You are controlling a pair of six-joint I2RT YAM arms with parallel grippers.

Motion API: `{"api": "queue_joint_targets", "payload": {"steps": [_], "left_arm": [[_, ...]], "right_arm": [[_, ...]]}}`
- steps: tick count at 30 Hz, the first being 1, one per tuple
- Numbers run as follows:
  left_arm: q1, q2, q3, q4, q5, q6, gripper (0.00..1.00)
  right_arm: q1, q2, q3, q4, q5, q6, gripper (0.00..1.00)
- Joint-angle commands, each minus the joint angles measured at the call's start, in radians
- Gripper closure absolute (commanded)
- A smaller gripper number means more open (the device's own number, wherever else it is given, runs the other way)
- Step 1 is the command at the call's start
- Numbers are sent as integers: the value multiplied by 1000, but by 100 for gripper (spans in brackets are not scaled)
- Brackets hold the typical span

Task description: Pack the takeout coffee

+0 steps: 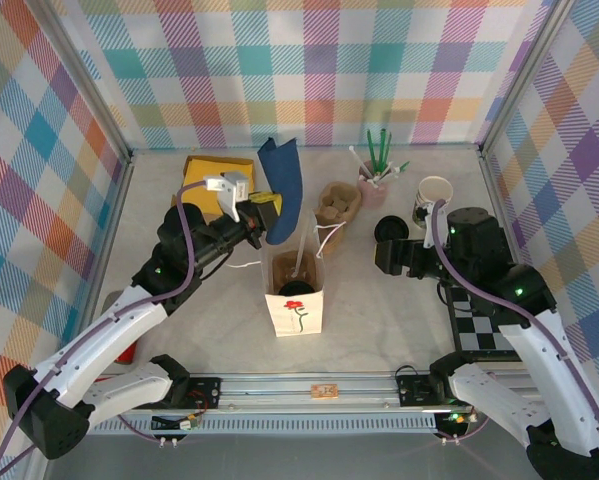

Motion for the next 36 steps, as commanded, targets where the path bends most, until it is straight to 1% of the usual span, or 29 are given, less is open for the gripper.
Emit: {"api": "queue_joint_targets", "payload": {"steps": [1, 5, 19, 29, 36], "left_arm": [[-11, -26, -27, 73, -39, 20, 100], [-13, -44, -65, 110, -74, 17, 100], [-29, -46, -135, 204, -113, 8, 100], [-51, -62, -166, 209, -142, 19, 100], [-77, -87, -185, 185, -175, 51, 100]], "right_arm": [[-4, 1, -8, 36, -19, 12, 19], [-4, 6, -6, 41, -22, 14, 19], [-4, 11, -15, 56, -39, 25, 19], [-4, 10, -19, 60, -39, 24, 20], [-4, 11, -29, 72, -48, 30, 20]]}}
